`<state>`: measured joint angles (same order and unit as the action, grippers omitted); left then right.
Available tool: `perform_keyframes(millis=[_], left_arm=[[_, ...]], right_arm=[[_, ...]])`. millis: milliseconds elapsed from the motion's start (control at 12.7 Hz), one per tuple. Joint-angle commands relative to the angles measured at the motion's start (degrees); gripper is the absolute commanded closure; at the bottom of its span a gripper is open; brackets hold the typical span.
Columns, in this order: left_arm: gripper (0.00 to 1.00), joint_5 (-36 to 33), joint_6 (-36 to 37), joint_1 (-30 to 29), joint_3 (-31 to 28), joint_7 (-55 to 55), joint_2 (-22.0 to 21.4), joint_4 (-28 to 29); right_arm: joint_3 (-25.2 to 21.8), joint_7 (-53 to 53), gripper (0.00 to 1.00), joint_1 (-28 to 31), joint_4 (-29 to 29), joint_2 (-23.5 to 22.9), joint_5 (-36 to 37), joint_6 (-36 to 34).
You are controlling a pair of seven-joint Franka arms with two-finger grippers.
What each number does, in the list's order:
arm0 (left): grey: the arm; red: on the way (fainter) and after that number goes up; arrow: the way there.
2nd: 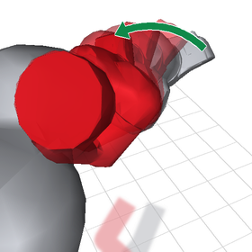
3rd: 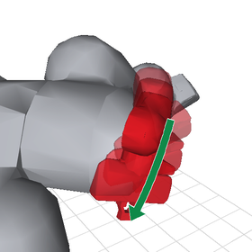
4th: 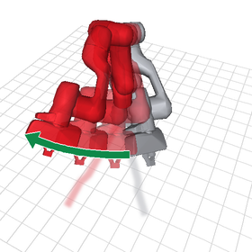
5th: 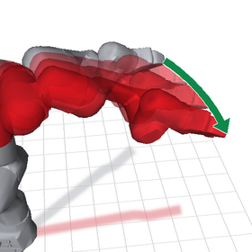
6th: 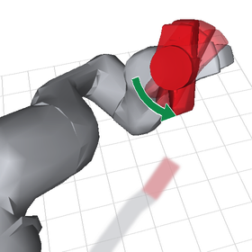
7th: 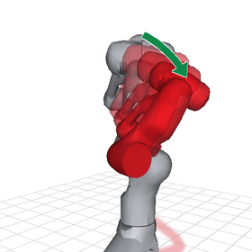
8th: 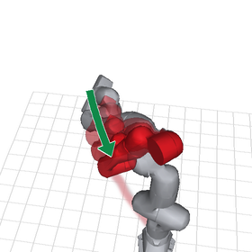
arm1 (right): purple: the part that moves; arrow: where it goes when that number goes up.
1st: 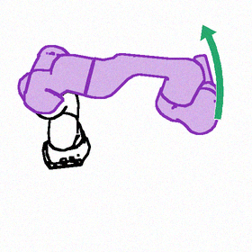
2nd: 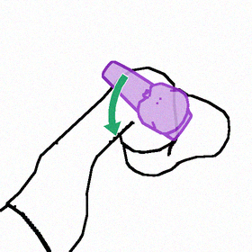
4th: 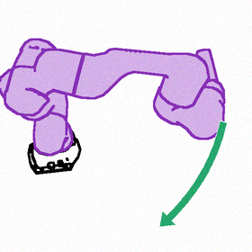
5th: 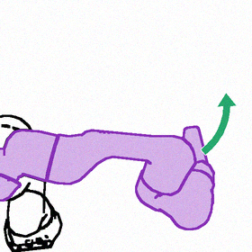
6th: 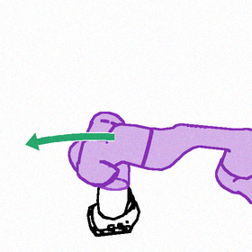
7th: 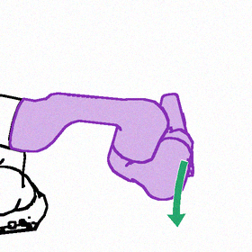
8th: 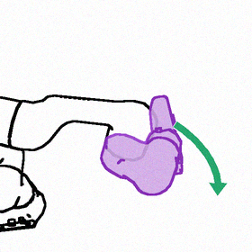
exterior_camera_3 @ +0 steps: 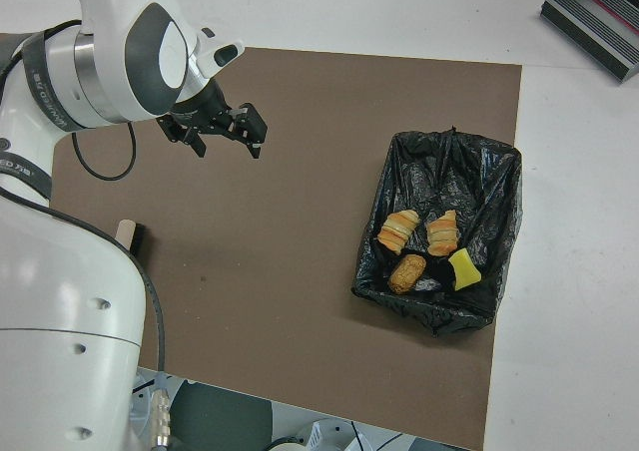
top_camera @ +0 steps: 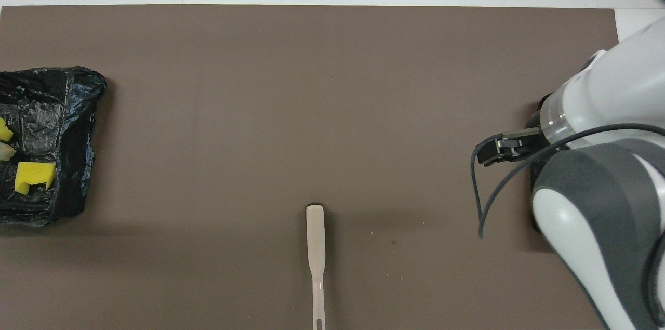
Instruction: Sweep and dump trash in bin
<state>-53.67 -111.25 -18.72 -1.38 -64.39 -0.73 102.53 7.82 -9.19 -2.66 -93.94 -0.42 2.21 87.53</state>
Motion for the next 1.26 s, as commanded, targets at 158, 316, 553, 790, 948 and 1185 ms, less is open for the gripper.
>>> perform_keyframes(millis=[158, 316, 553, 790, 948, 1185], left_arm=[[1.0, -6.08, 0.6, 2.81, -0.55, -0.56, 2.57, -4.35], [1.0, -8.37, 0.68, 3.68, -0.38, -1.52, 3.28, -6.45], [1.0, -7.16, 2.43, 5.27, -0.03, -4.25, 3.1, -9.53], [1.0, 7.28, 8.39, 6.67, 1.73, -3.12, 2.84, -11.99], [1.0, 17.6, 11.3, 8.16, 1.73, 2.83, 1.97, -12.44], [1.0, 27.72, 18.5, 12.72, 3.31, 22.05, 0.29, -11.47]], right_arm=[[-1.75, 1.1, 0.0, 6.52, 2.79, -0.72, 1.22, 1.41], [-6.13, 1.37, 0.0, 5.39, 3.67, -0.72, 1.14, 2.47], [-8.34, 8.46, 0.0, 3.81, 3.67, -0.02, 0.7, 2.47], [-8.79, 7.17, 0.0, 2.66, 3.06, 1.39, -0.27, 3.17], [-8.44, 6.21, 0.0, 2.66, 2.71, 1.65, -0.27, 3.88], [-8.17, 4.0, 0.0, 2.66, 2.09, 2.18, -1.24, 4.05]])
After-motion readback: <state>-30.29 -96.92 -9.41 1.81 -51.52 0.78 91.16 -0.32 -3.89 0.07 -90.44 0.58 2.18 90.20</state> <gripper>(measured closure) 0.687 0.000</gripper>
